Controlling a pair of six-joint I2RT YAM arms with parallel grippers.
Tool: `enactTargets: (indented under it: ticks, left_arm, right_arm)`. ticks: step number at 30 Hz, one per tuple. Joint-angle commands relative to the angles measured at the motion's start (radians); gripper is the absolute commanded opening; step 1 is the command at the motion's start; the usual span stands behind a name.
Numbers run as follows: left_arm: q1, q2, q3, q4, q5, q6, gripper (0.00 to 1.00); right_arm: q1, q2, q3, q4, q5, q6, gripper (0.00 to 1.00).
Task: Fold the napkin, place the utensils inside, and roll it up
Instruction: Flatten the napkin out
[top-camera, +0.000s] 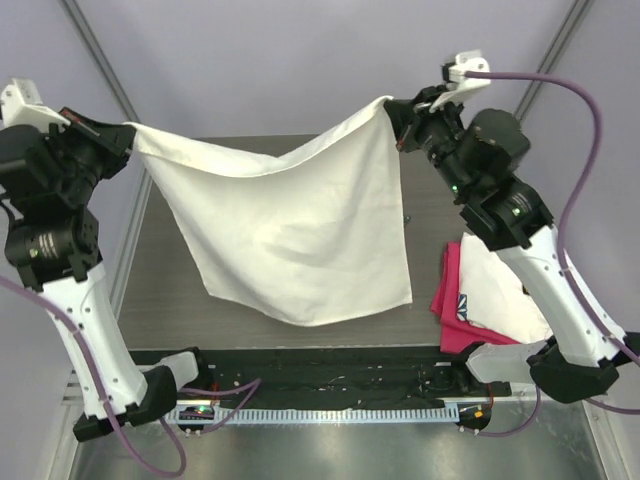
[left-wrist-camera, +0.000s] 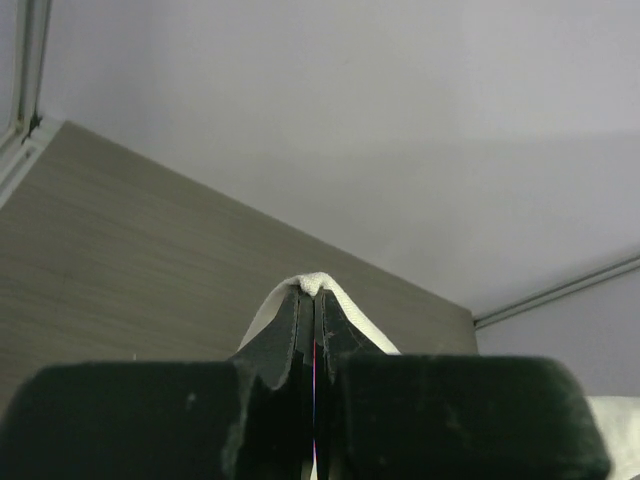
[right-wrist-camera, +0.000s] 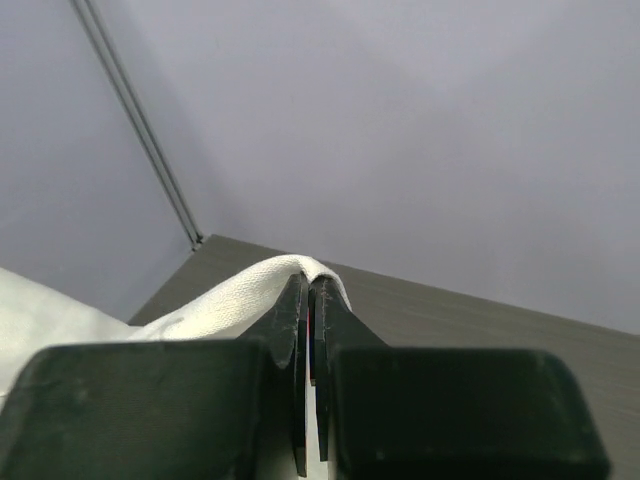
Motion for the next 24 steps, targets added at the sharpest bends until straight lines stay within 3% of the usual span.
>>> enactTargets:
  ticks: [1,5,13,24]
  left_arm:
    - [0.007,0.019,-0.066,0.026,0.037,0.039,0.00]
    - [0.005,-0.050,-0.149,0.061,-0.005,0.067,0.00]
    - [0.005,-0.133,-0.138,-0.012,-0.018,0.091,0.00]
    - [0.005,-0.178,0.027,-0.137,-0.018,0.111,0.00]
  right_arm:
    - [-0.008,0.040,-0.004,-0.014,0.065,-0.026,0.01]
    - [-0.006,-0.006,-0.039,-0.004,0.047,-0.011,0.01]
    - [-0.008,-0.116,-0.088,-0.016,0.010,0.006,0.01]
    - [-0.006,-0.230,-0.111,-0.037,-0.045,0.049,0.01]
